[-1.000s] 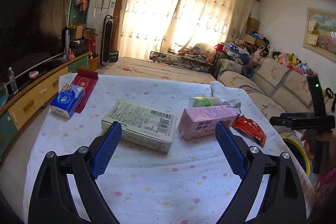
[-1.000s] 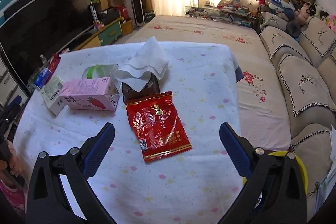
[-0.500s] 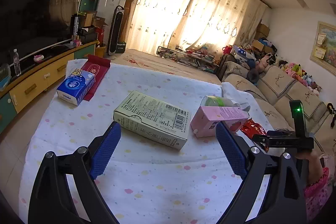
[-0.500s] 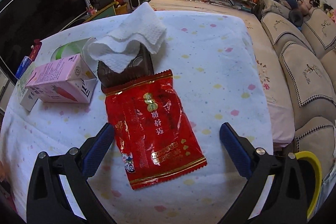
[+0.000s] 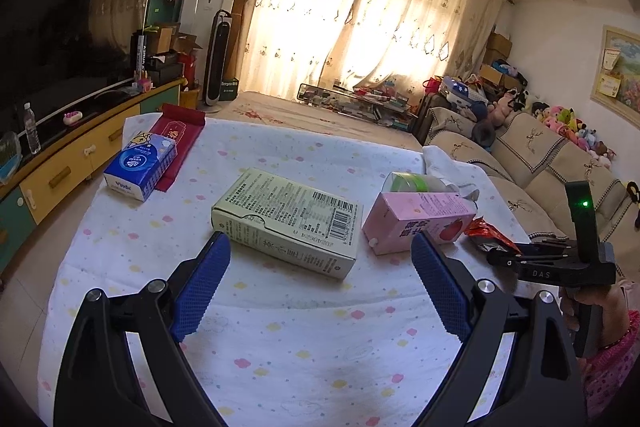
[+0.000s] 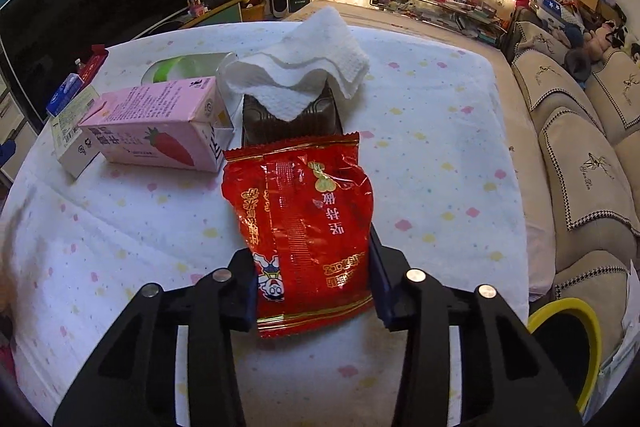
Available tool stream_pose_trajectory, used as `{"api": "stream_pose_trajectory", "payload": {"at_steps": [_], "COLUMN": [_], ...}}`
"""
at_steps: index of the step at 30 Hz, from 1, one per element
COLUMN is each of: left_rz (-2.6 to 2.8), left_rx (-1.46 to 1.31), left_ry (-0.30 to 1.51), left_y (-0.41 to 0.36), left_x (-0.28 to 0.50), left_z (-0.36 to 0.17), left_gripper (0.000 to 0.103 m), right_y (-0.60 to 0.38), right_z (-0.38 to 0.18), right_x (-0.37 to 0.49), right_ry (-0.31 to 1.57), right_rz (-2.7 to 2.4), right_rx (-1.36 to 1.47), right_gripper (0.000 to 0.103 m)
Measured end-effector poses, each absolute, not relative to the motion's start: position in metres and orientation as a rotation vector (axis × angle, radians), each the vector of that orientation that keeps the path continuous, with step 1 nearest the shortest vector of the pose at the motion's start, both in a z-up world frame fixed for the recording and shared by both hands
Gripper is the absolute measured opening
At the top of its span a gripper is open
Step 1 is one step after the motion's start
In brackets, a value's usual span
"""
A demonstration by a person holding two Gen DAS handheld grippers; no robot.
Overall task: Collect trash
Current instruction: 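Carry the red packet with the right gripper into the bin and release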
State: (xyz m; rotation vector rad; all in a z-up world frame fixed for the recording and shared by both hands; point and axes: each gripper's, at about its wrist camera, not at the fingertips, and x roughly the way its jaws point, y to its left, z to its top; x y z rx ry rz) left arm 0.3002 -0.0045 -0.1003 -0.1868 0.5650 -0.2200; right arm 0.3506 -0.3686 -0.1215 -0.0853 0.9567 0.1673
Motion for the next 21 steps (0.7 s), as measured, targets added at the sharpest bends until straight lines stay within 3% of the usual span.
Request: {"api": "stream_pose_trajectory", "payload": {"at_steps": [11,21], "left_rz": [-0.218,-0.218], "left_rx": [-0.190,-0.186], "left_ry": [0.571,0.567], "left_y": [-0.006,-0.005], "left_x": [0.304,0.304], "left_z": [-0.104,-0.105], "left_gripper": [0.090,0.090], "right_y": [-0.383,-0.524], "right_z": [-0.086,-0.082], "right_x": [0.283,0.203], "right_ry": [0.866,0.810], "right_rz": [0.222,-0.099], "right_rx": [-0.001,0.161], "right_gripper": [0.040,0.043]}}
